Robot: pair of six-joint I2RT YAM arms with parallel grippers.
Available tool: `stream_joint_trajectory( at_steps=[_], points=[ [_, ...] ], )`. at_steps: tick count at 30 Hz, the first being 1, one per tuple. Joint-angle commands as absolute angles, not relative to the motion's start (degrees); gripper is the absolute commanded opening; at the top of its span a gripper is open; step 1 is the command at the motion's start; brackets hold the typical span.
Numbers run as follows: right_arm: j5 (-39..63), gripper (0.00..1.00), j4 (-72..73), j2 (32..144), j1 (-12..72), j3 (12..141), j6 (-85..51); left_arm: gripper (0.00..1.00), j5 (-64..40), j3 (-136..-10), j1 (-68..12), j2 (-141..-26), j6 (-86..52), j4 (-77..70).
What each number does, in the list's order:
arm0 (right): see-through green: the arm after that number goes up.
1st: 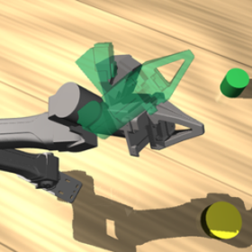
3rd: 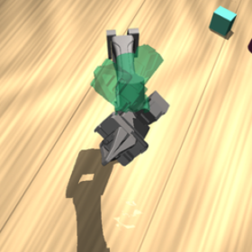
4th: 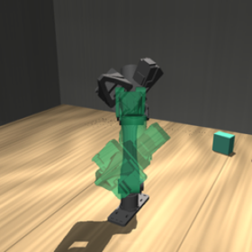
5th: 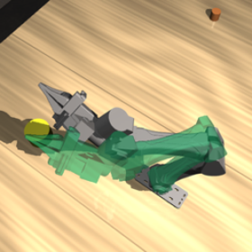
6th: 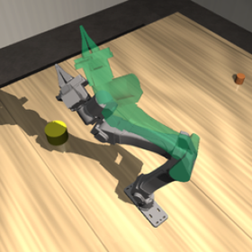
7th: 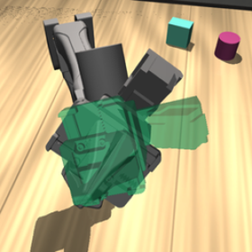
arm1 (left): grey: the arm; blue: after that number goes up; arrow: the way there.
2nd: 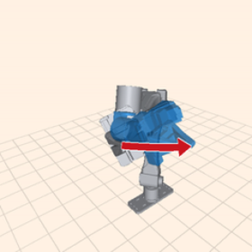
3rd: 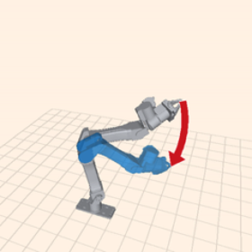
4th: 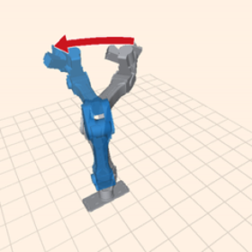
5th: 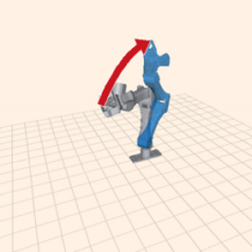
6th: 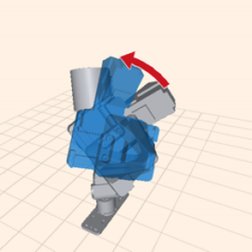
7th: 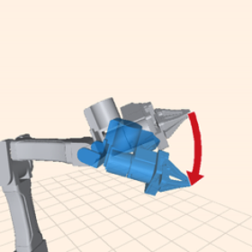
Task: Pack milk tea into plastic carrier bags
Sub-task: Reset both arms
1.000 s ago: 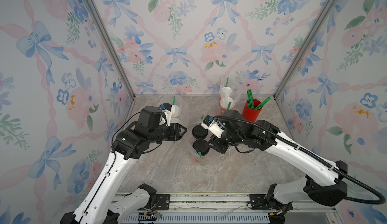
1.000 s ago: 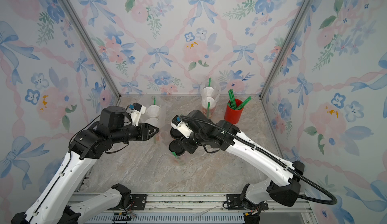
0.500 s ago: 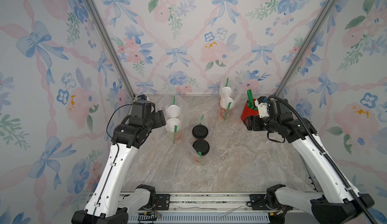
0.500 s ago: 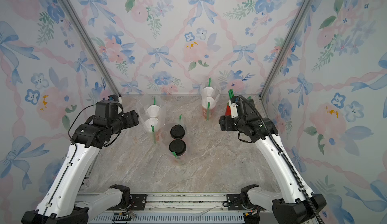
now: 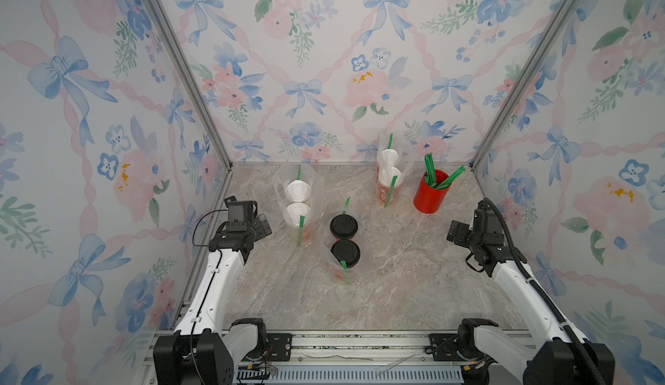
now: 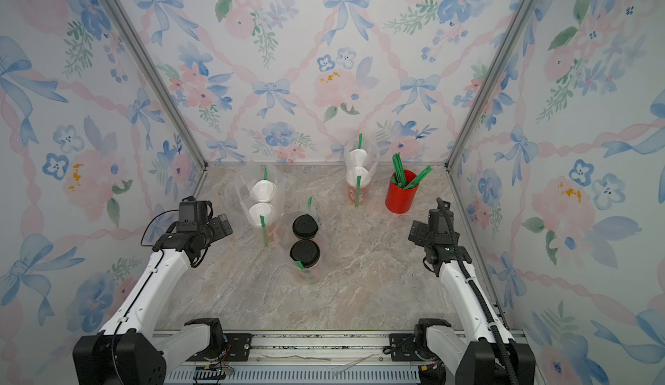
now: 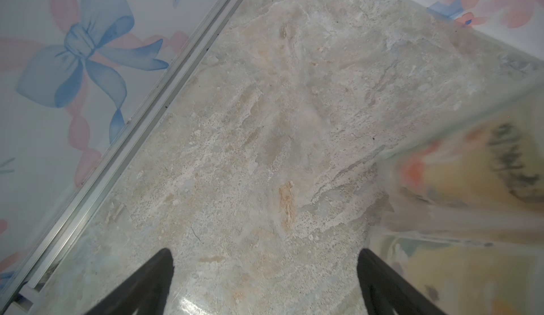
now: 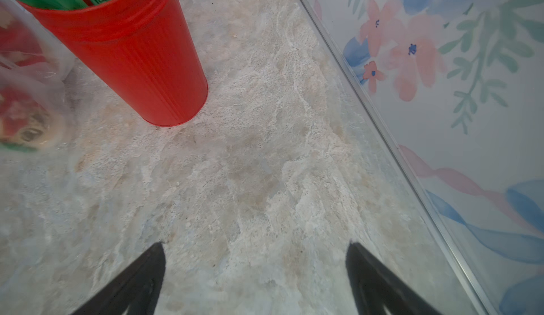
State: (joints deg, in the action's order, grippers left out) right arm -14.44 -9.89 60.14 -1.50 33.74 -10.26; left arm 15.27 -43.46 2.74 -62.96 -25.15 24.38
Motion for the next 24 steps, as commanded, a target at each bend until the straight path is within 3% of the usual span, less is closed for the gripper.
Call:
stream_joint_trajectory(
  at_steps=[1, 8, 10, 16, 18, 24],
  points=[
    [-16.2, 0.97, 17.1, 63.6, -1.6, 27.5, -6.8, 0.98, 18.5, -36.8, 3.0, -62.8, -26.4, 9.3],
    [-11.8, 0.97, 34.1, 76.3, -1.4, 25.0, -5.3, 0.98, 24.9, -21.3, -0.5, -64.8, -17.3, -20.0],
    [-10.5, 0.97, 44.6, 79.8, -0.1, 21.7, -4.7, 0.98, 26.9, -19.2, -1.9, -67.0, -13.8, -26.1],
    [-12.7, 0.97, 58.1, 89.6, 5.6, 20.0, 1.5, 0.98, 19.6, -15.0, -2.1, -71.9, -8.5, -42.1],
    [-13.5, 0.96, 51.4, 87.7, 5.7, 22.0, 1.2, 0.98, 16.5, -13.1, -1.7, -72.6, -7.1, -48.6],
    [-12.3, 0.96, 50.9, 88.2, 4.1, 22.4, -0.3, 0.98, 9.0, -12.9, 0.2, -78.3, -5.3, -59.2]
  ],
)
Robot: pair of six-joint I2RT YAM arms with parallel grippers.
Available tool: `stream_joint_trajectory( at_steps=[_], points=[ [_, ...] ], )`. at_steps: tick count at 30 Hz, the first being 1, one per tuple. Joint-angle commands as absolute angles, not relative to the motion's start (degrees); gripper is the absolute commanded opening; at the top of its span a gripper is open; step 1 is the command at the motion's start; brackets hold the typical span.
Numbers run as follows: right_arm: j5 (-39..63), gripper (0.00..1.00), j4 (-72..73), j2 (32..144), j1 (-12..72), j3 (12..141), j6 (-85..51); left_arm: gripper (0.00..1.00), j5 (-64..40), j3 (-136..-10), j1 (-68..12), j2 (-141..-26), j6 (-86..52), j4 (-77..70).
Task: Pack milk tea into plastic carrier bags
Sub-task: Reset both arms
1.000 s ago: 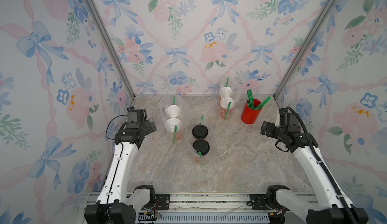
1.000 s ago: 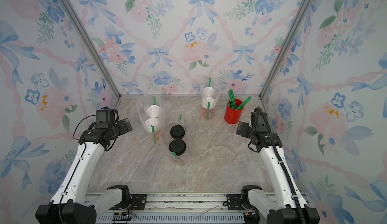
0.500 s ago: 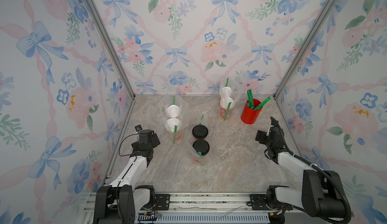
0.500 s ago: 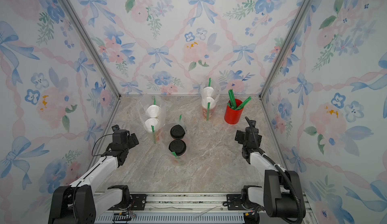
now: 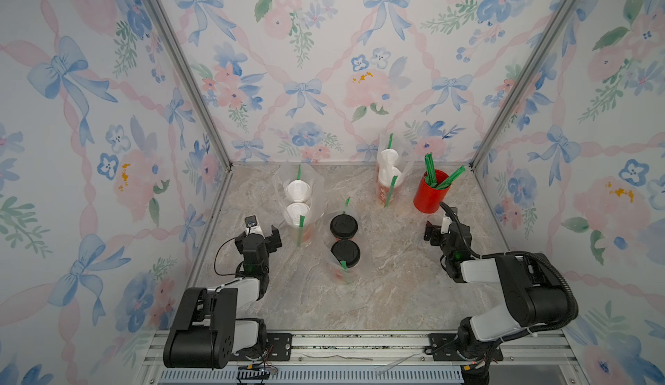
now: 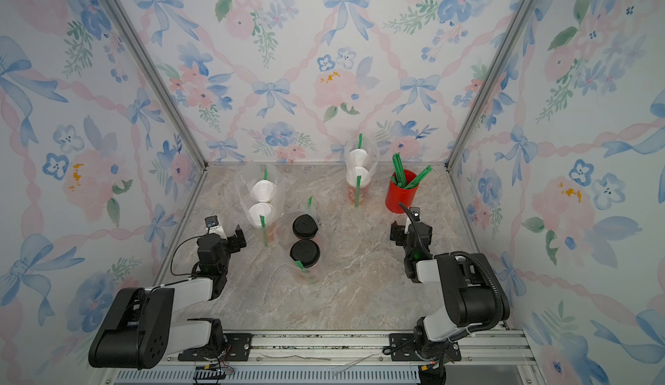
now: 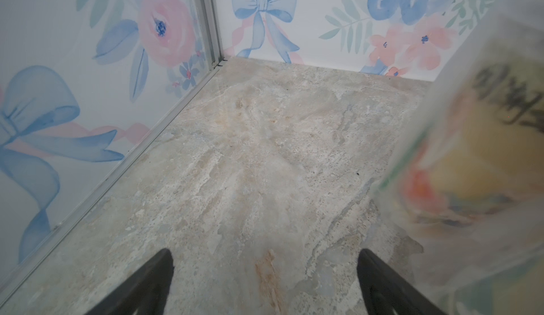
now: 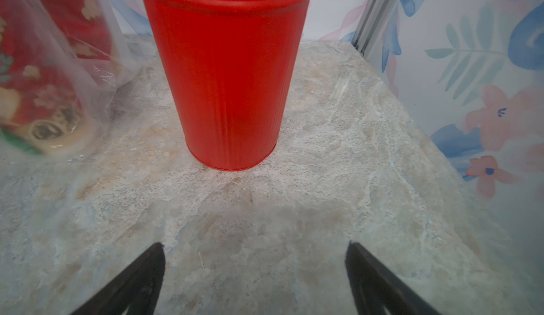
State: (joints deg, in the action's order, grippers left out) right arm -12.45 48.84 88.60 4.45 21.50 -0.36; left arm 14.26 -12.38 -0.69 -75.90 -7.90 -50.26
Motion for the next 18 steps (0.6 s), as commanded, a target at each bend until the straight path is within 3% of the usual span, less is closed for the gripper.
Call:
stream_joint_trajectory(
  at_steps=[1, 9, 18],
  points=[
    [-12.5, 0.97, 51.4, 88.3, 4.1, 22.3, -0.3, 0.98, 7.6, -13.7, 0.5, -80.0, -5.2, -59.5],
    [-12.4, 0.96, 50.7, 88.2, 4.1, 22.5, -0.2, 0.98, 0.2, -14.8, -0.4, -88.5, -1.5, -65.2],
    [-12.4, 0.97, 50.7, 88.2, 4.1, 22.4, -0.3, 0.98, 7.4, -14.4, -3.6, -88.4, 0.0, -65.8]
  ],
)
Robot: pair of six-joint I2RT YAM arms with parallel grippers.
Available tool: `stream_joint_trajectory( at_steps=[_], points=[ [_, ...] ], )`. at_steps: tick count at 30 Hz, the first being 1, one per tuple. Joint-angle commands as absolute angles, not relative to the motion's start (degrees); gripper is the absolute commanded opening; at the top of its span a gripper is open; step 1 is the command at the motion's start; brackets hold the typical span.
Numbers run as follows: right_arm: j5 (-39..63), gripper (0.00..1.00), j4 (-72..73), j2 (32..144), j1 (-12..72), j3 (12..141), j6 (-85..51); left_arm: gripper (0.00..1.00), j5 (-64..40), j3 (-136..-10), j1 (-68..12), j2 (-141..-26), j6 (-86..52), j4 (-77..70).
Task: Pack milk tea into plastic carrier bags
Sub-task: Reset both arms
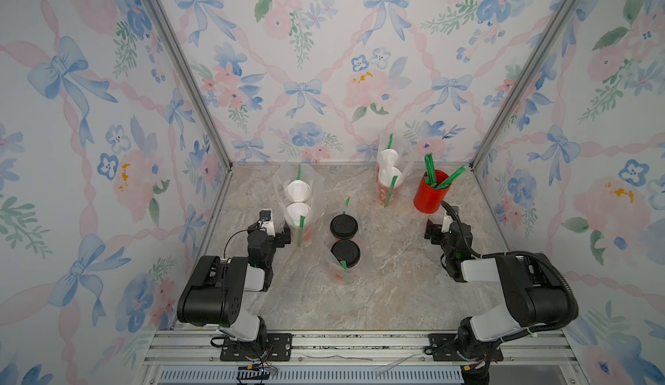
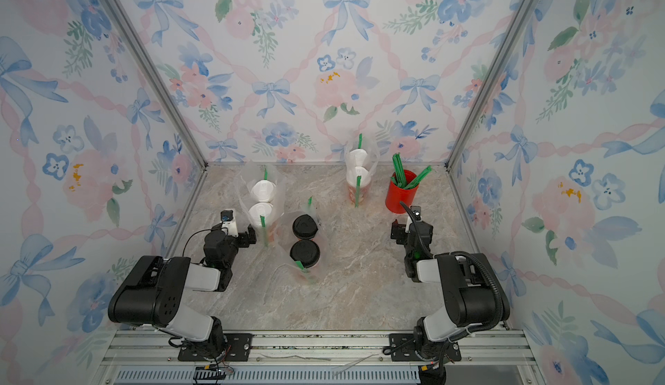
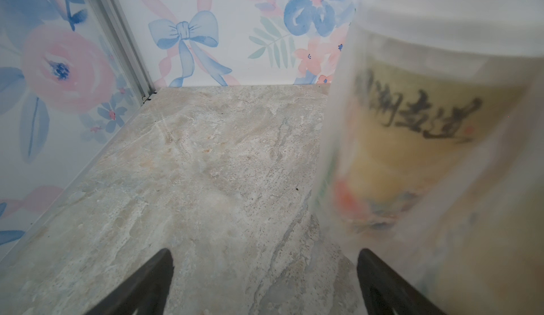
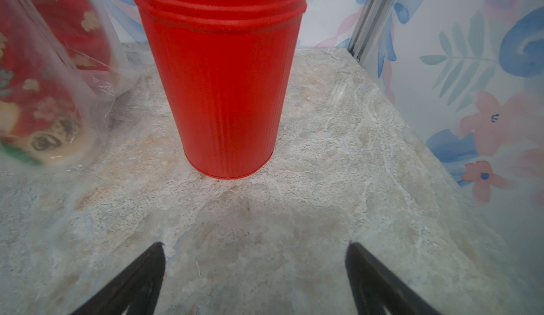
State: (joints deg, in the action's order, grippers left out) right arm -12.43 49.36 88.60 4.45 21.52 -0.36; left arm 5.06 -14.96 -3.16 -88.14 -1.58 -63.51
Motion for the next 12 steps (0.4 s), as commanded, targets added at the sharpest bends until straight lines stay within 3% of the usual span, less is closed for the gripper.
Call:
stream_joint_trajectory(
  at_steps=[1, 12],
  points=[
    [-12.4, 0.97, 50.7, 88.2, 4.1, 22.5, -0.2, 0.98, 7.9, -14.3, -3.9, -88.4, 0.0, -66.0],
    [-9.2, 0.97, 50.1, 88.2, 3.4, 22.8, 0.1, 0.98, 7.5, -14.3, -3.7, -88.5, 0.0, -66.2]
  ],
)
